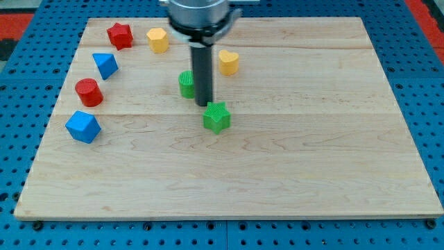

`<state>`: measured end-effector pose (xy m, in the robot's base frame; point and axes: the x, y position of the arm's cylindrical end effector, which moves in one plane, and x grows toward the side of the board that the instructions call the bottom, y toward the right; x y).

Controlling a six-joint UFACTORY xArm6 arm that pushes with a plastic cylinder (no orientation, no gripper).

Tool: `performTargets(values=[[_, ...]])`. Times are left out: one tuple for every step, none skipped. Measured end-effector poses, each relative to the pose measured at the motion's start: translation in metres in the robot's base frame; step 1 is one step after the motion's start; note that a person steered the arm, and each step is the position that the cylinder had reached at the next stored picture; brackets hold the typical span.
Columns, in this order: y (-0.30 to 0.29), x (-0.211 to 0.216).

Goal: Push the green star towards the bottom right side of the board

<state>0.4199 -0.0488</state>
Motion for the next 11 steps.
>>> performTargets(values=[[0.004, 0.043], [0.060, 0.041], [0.018, 0.030], [0.123, 0.014], [0.189, 0.020], [0.185, 0.078], [0.141, 0.057], [0.075, 0.057], [0.091, 0.088], [0.120, 0.076], [0.140, 0.064]])
